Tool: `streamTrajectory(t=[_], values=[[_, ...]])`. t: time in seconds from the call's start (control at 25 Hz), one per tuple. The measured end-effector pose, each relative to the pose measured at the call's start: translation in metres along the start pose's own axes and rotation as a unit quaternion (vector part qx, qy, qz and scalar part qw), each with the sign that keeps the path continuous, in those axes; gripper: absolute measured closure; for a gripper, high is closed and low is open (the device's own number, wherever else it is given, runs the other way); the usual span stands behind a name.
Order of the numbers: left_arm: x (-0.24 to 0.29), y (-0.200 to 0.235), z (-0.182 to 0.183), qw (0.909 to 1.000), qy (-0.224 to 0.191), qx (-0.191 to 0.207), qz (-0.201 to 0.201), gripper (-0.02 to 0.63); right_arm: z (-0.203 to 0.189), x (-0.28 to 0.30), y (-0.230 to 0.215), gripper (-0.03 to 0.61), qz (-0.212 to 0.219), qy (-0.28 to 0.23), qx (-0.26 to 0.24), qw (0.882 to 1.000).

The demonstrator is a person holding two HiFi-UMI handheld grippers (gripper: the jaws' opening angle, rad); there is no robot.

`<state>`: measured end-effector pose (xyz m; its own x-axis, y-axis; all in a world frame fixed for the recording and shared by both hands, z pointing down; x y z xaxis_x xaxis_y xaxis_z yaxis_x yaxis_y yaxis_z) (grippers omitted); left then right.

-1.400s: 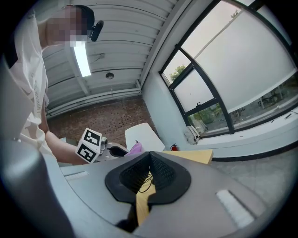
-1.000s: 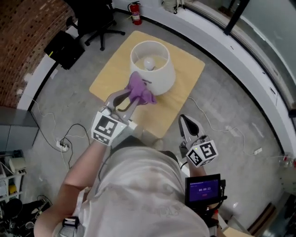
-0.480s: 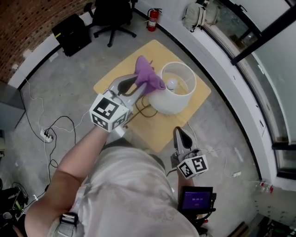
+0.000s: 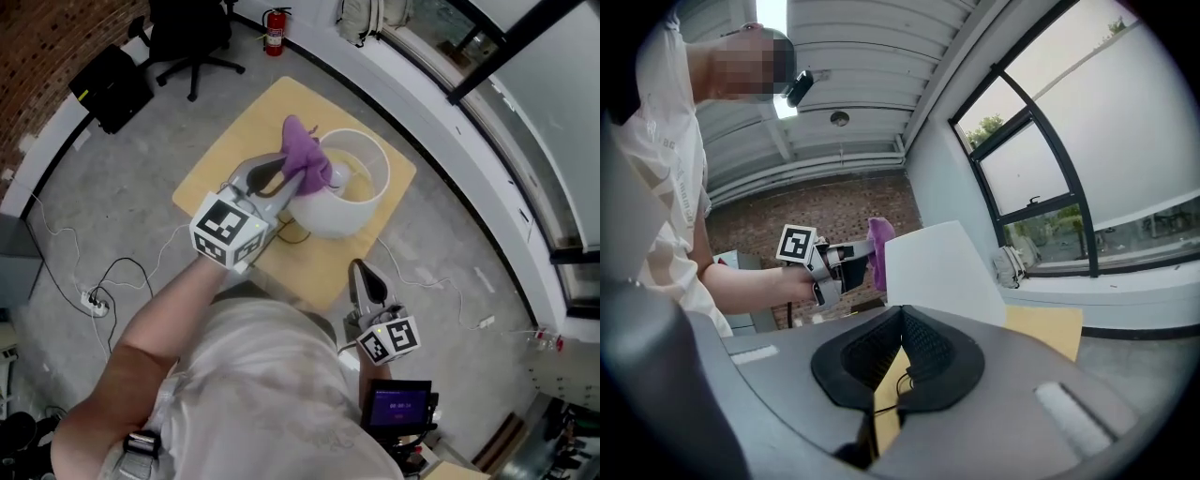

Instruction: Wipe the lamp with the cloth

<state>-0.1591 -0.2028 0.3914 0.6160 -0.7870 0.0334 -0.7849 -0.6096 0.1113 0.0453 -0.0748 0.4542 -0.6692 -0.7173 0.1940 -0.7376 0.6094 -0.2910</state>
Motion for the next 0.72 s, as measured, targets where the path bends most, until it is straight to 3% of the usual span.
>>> streamTrajectory(t=[0.36, 0.72], values=[[0.001, 0.012, -0.043, 0.9974, 0.02, -0.067, -0.019, 0.526, 0.001, 0.001, -0.01, 0.563, -0.04, 0.005, 0.003, 0.999], [-0.002, 0.031, -0.088, 0.9934, 0.059, -0.096, -0.019, 0.528, 0.001, 0.01, -0.01, 0.564, -0.056, 0.013, 0.006, 0.998]])
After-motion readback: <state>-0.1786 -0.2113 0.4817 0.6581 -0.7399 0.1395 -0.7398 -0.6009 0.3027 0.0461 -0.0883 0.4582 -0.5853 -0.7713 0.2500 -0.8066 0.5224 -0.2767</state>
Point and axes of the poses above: the fingertips, and each gripper's own axes: x forward along the fingers, y to its left, z out of its top, the point moved 4 cm from there along -x, backward along the fingers
